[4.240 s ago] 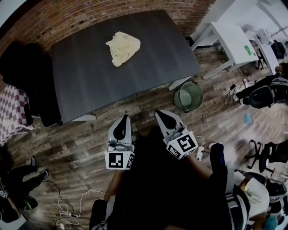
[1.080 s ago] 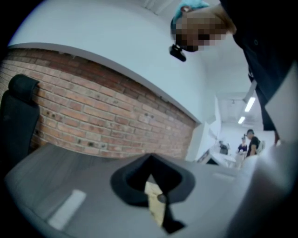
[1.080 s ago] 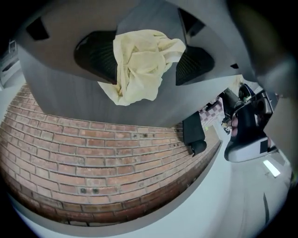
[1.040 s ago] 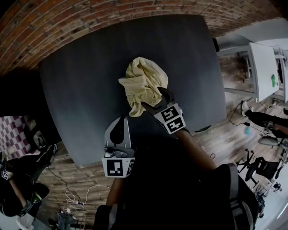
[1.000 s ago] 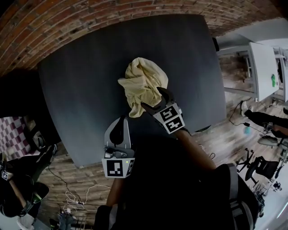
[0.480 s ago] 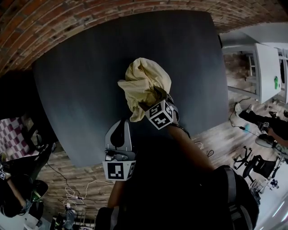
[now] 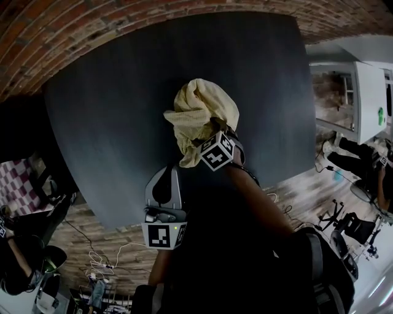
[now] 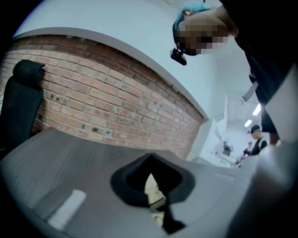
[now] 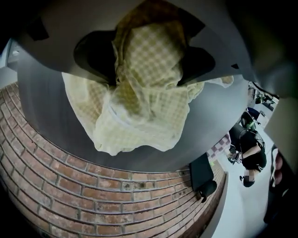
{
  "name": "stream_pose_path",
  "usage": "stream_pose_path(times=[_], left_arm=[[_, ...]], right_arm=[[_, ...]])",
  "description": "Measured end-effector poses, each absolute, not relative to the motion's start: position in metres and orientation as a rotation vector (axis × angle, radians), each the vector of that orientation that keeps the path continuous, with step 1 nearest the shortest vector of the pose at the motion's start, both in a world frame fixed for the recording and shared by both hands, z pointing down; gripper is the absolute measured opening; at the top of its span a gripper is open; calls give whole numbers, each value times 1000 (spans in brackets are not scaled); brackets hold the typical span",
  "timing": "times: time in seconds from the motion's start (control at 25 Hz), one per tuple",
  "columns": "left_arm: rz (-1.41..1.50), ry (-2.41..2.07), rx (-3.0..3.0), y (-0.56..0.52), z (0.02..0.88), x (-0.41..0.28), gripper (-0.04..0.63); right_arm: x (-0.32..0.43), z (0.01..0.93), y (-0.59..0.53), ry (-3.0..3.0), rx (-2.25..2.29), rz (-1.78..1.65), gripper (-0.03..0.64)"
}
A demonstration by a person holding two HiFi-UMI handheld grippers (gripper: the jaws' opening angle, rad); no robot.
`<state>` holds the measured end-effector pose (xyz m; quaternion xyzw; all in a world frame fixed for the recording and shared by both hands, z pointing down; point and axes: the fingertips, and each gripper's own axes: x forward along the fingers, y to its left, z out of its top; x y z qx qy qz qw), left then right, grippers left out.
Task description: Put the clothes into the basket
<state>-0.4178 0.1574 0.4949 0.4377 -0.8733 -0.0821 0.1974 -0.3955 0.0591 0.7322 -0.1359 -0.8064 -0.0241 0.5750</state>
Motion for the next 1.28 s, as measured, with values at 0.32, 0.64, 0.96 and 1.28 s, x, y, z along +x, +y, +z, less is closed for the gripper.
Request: stream_pose_path(times=[0.32, 0.64, 0.96, 1.28], left_arm=[[-247, -2456, 1228, 158, 490, -416, 3], [-295, -2484, 1232, 163, 478, -409, 5], [-285, -2522, 1238, 172, 463, -406, 3], [-288, -2536, 1255, 177, 455, -404, 3]], right_arm=[[-398, 733, 54, -1910, -296, -65, 342], [-401, 731, 50, -1923, -287, -65, 205], [-397, 724, 51, -1974, -277, -33, 133], [-384, 705, 54, -2047, -250, 1, 112]])
